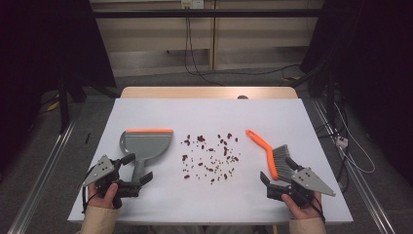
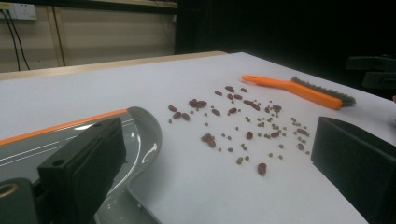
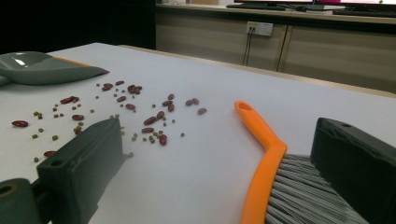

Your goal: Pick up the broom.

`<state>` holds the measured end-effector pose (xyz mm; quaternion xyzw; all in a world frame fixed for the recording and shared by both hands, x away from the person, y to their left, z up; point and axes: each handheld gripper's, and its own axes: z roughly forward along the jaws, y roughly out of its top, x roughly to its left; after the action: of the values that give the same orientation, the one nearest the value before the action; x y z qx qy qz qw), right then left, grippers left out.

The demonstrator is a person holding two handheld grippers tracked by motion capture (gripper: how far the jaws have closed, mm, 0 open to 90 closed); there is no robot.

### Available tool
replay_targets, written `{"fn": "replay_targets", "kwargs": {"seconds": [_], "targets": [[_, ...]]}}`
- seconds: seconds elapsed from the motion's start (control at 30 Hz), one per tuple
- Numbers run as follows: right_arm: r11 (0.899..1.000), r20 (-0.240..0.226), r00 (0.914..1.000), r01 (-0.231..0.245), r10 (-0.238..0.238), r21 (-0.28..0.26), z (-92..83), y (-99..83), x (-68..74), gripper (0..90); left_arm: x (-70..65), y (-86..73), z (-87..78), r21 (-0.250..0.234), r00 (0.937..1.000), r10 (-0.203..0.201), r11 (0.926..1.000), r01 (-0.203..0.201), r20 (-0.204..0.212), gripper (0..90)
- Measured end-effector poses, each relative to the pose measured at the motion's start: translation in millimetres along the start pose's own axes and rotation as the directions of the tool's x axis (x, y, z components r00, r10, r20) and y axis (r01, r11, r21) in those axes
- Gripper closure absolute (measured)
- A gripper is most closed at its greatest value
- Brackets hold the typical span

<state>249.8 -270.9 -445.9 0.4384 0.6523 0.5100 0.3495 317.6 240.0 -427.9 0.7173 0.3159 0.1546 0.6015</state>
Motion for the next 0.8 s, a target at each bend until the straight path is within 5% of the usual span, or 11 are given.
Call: {"fn": "replay_targets", "kwargs": {"seconds": [0.47,0.6,0.8], "targets": [[0.999,0.01,0.9997,0.023,-0.024,0.022,5.8,6.2,0.1,2.1,1.2,0.2,-1.4,0.0,1.0,0.002,1.0,-0.002,-0.005,3.0],[0.998,0.03,0.9982,0.05,-0.051,0.045,10.7,12.8,-0.7,2.4,1.2,0.1,-0.9,0.004,1.0,0.007,1.0,-0.007,0.0,2.9],[0.993,0.072,0.9971,0.015,-0.024,0.121,30.0,21.3,-8.8,3.0,1.3,-0.1,-1.5,0.005,1.0,0.008,1.0,-0.008,-0.002,2.9]]}}
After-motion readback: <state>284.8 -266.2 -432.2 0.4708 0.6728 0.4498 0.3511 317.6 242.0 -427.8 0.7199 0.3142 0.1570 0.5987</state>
